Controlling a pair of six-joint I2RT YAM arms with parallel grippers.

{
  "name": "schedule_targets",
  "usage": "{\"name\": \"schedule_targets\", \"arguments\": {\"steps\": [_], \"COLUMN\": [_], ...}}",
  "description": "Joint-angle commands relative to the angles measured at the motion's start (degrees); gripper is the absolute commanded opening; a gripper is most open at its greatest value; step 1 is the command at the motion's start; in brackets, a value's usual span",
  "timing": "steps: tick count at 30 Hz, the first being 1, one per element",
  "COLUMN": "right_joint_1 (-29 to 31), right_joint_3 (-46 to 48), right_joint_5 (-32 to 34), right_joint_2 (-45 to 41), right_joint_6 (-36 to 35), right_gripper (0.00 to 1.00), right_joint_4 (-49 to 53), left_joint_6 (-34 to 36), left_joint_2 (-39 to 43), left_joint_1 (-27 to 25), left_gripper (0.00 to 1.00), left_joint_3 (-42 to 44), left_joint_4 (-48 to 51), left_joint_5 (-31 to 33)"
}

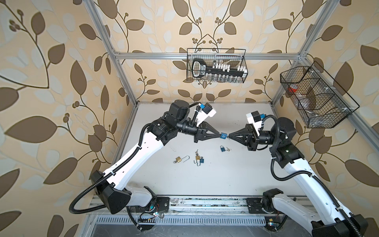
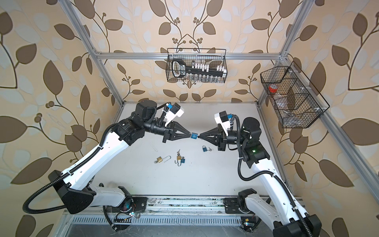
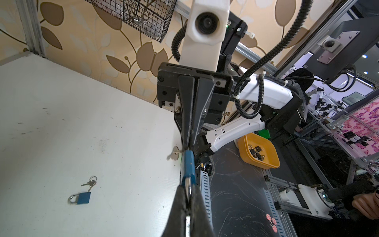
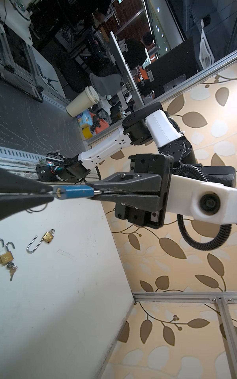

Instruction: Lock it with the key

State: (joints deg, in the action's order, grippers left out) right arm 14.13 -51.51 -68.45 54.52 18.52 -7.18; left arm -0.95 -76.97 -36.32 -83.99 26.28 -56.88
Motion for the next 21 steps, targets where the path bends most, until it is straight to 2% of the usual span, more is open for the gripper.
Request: {"name": "schedule_targets", "arguments": {"steps": [1, 6, 14, 19, 21], "right_joint_1": [0.35, -0.14, -1.09, -1.25, -1.2], "right_joint_3": [1.15, 1.36, 2.46, 2.65, 2.69], "right_joint_5": [0.95, 2.21, 4.92, 3.35, 2.02], "right_joint_2": [-1.47, -2.38, -3.28, -2.9, -2.28], "right_joint_6": [-2.45, -3.45, -4.07, -2.03, -0.18], "right_gripper": [0.0, 0.0, 0.0, 0.0, 0.27], "right_joint_4": [0.94, 1.71, 1.91, -0.44, -2.95], "left_joint_6": [0.95, 1.5, 3.88, 2.83, 2.15], "left_joint_2": [2.39, 3.64, 4.26, 4.08, 3.31], "left_joint_1": [0.97, 3.53, 4.49, 4.5, 4.5], "left_gripper": [0.0, 0.0, 0.0, 0.0, 0.0], "left_joint_3": [-0.21, -0.3, -0.32, 0.02, 0.13], "left_joint_4": [-1.33, 0.02, 3.81, 2.63, 1.91], "left_joint_5": [-0.51, -0.51, 0.89, -0.98, -2.66]}}
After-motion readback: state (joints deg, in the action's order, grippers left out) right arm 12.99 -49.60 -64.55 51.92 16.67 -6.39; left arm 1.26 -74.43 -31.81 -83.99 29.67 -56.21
